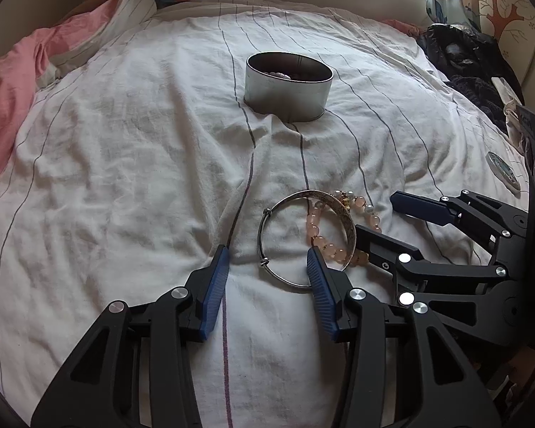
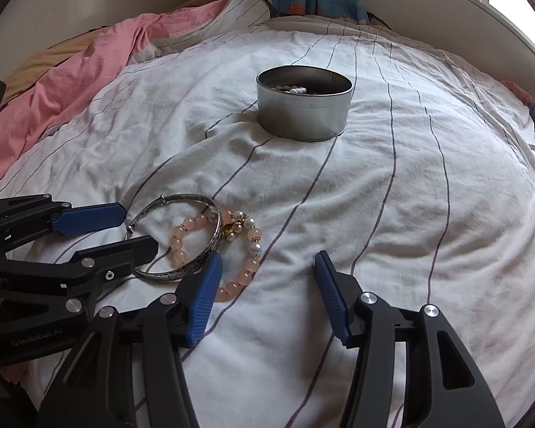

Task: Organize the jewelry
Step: 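Close the left tool on the silver bangle while the right tool reaches the pink bracelet, then lift the silver bangle with the left tool while the right tool grasps the pink bead bracelet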

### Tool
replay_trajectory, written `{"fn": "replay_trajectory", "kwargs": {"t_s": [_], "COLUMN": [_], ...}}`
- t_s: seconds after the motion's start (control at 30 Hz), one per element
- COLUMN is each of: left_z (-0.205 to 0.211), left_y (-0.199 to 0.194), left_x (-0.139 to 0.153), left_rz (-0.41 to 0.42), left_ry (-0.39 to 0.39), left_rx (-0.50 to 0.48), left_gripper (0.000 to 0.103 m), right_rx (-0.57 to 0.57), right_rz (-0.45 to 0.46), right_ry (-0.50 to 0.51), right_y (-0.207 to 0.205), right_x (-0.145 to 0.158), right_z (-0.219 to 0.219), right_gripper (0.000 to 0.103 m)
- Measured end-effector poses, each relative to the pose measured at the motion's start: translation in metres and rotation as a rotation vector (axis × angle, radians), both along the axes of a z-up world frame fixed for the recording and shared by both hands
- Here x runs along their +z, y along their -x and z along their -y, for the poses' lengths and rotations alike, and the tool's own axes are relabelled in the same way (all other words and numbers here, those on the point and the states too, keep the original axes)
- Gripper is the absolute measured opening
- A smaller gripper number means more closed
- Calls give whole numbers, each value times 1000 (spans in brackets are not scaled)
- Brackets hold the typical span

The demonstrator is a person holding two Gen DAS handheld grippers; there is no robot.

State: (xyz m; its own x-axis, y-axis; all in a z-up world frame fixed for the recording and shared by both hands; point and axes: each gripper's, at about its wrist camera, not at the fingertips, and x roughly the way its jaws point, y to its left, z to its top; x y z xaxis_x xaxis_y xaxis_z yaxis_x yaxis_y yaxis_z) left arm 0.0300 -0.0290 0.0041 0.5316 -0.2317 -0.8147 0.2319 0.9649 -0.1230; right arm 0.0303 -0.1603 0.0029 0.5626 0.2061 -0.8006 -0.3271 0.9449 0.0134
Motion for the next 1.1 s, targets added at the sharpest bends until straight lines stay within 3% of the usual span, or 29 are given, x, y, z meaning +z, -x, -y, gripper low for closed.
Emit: {"fn": "replay_trajectory", "kwargs": {"t_s": [0.23,0.63,0.7,0.8,0.87,0.9,0.97,1.0,1.03,1.1], "left_z": [1,2,8,20,27,30,32,32,31,29], "left_y": [0,2,4,6,4,3,1,1,2,8], "left_x": [0,0,2,3,1,0,-1,0,2,7], "left_rz": [0,0,11,31,37,35,33,29,30,38], "left_ry": [-3,-19,-53,-86,-106,-105,-110,-94,-82,-69], "left_rx": [-4,-16,-32,-69,-87,-94,-98,-101,-105,-116], "left_gripper": [43,43,43,40,32,27,11,9,7,6], "right_rx": [0,-67,-87,-85,-76,-74,-60,-53,-44,-24], "right_rz": [10,23,3,-33,-51,-64,-98,-107,-110,-124], "right_ry": [35,184,101,-135,-228,-225,-202,-208,-212,-233], "right_y": [3,20,18,14,11,9,6,6,6,8], "right_x": [1,9,12,18,17,14,5,4,5,5], "right_z": [0,22,35,52,54,51,46,45,45,46], "right_gripper": [57,60,60,60,60,60,51,40,21,9]}}
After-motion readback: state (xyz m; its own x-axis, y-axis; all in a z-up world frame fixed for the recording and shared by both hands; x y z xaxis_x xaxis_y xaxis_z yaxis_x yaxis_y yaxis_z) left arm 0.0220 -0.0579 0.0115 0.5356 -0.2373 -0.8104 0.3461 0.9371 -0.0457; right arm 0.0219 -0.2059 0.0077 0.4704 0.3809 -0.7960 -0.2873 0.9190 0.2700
